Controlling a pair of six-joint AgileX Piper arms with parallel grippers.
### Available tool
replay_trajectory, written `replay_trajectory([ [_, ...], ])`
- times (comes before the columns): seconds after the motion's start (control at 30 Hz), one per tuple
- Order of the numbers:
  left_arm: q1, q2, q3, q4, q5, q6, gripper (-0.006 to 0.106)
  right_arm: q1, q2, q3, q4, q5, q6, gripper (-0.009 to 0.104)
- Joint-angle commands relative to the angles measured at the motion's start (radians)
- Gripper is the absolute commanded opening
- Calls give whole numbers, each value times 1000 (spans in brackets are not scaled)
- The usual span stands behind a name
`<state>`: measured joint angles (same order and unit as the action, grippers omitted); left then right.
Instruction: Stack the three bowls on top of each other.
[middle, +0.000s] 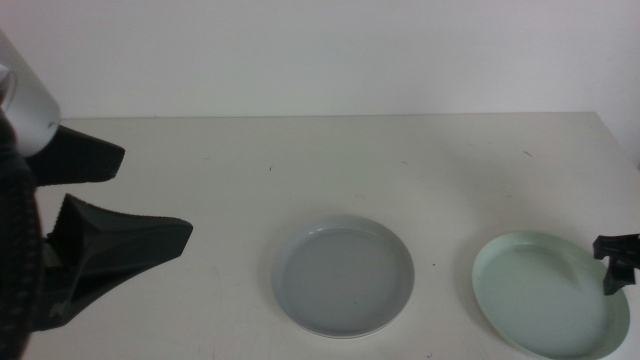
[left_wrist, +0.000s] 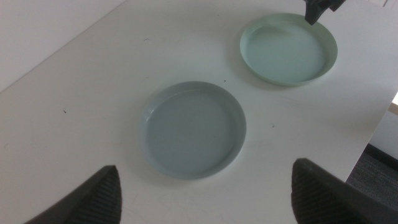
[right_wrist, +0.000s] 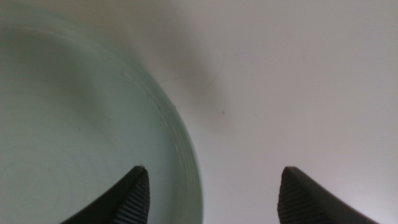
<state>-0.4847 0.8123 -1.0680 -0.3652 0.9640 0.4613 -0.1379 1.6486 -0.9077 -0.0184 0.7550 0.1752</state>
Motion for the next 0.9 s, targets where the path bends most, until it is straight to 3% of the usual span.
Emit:
replay_trajectory([
  [0.0,-4,-7,-33,-29,-62,0,105,-9,-7,-18,10,-40,-7,52],
  [0.23,-4,-7,-33,-29,-62,0,105,-9,58,-18,12,-72,-7,36],
  [0.47,-4,-7,-33,-29,-62,0,105,-9,59,-18,6,-69,-7,-1],
  [0.67,-4,-7,-33,-29,-62,0,105,-9,38,-27,24,-17,-7,-1],
  [0.87,-4,-7,-33,-29,-62,0,105,-7,-120,-98,81,90,-58,-1],
])
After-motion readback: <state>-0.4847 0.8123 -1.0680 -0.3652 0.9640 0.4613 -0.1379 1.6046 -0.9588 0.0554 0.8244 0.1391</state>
